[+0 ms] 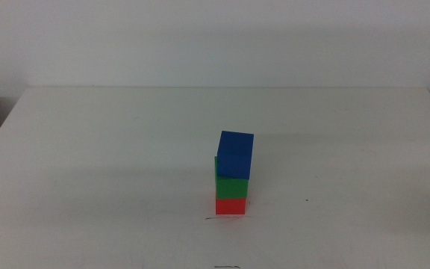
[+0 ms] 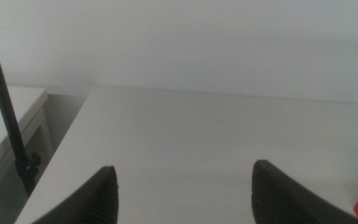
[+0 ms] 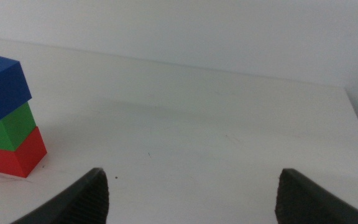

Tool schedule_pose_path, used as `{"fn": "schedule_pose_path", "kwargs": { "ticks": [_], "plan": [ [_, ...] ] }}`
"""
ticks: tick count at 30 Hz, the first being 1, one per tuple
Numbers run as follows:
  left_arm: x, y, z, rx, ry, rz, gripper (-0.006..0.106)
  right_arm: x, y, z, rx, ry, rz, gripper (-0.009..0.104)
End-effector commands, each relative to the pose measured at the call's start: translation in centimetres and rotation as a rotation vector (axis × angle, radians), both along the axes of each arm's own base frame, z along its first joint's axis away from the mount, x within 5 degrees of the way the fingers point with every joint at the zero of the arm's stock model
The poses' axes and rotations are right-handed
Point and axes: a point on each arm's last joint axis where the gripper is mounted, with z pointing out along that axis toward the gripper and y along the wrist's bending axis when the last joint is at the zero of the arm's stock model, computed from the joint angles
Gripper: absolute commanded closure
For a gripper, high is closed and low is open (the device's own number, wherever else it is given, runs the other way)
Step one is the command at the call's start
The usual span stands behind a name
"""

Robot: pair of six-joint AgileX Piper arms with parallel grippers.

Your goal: Stack red cubes first, then green, then blue cubes in a specific spot.

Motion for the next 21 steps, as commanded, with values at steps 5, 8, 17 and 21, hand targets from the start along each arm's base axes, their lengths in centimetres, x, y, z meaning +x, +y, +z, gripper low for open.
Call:
{"fn": "schedule_pose_path", "kwargs": {
  "ticks": [5, 8, 17, 21],
  "plan": [
    [0.2, -0.1, -0.5, -0.009, -0.051, -0.003, 0.030, -1.8, -0.4, -0.9, 0.004, -0.168, -0.021, 0.001],
    [0.4, -0.1, -1.2, -0.008, -0.028, -0.003, 0.030, -2.1, -0.5, -1.8, 0.008, -0.191, -0.023, 0.001],
    [0.4, -0.3, -4.1, -0.073, -0.078, -0.020, 0.030, -1.9, -1.1, -4.6, 0.001, -0.224, -0.116, 0.001],
    [0.3, -0.3, -5.9, -0.076, -0.113, -0.021, 0.030, -1.9, -1.4, -5.7, -0.006, -0.214, -0.168, 0.001]
  ]
}}
